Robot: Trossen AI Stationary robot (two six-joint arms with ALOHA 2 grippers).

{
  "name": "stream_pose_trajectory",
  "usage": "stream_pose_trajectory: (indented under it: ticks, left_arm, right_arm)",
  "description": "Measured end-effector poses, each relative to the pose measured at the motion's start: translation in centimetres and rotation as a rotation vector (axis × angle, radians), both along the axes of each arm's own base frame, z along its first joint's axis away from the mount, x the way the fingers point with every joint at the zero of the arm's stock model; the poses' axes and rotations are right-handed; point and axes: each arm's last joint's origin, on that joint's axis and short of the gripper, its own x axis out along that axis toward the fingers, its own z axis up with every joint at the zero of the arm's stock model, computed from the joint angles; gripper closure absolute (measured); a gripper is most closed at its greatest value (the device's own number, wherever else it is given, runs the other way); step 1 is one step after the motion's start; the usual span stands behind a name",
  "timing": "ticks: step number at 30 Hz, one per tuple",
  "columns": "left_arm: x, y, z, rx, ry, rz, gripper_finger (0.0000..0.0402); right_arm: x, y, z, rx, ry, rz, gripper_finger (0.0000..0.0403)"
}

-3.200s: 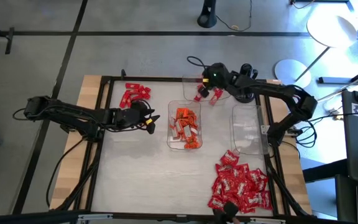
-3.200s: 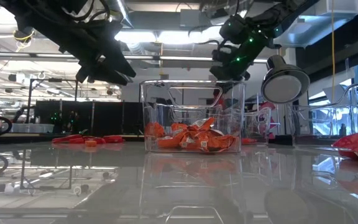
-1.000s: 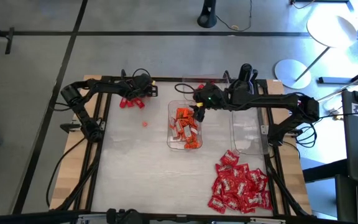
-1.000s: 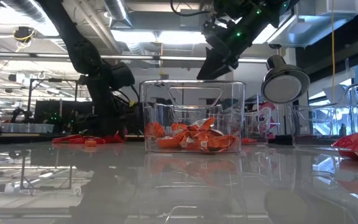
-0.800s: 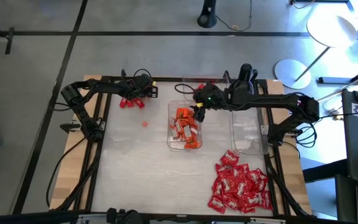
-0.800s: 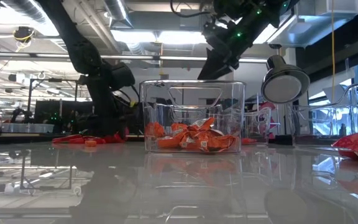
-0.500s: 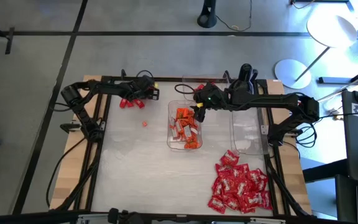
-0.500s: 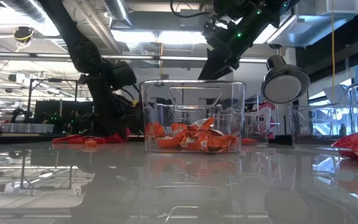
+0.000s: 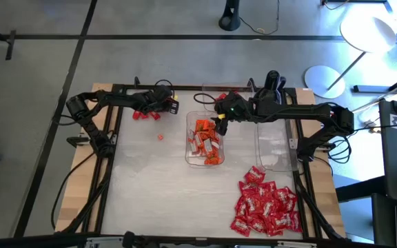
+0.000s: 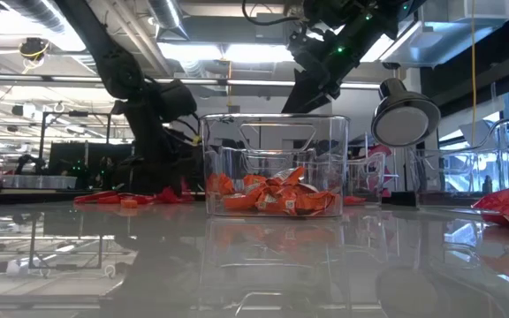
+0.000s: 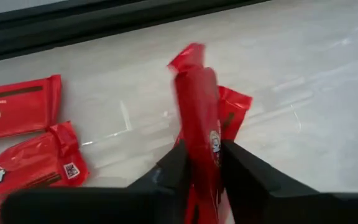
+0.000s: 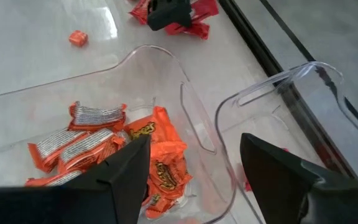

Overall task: Sort candy
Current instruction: Put the red chocolate into the top transparent bin

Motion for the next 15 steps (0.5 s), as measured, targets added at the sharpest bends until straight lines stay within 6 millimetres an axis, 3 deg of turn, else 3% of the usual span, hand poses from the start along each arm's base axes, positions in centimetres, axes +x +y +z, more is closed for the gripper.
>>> stream_pose_trajectory:
  ticks: [5, 15]
  left_arm:
    - [0.4, -0.5, 0.0, 0.005, 0.005, -0.034, 0.0375]
    - [1.9, -3.5, 2.6, 0.055, -0.064, -0.155, 0.0348]
  right_arm:
    - [-0.1, 0.0, -0.1, 0.003, 0.011, 0.0, 0.0155]
    - [-0.2, 0.0, -0.4, 0.008, 0.04, 0.002, 0.0155]
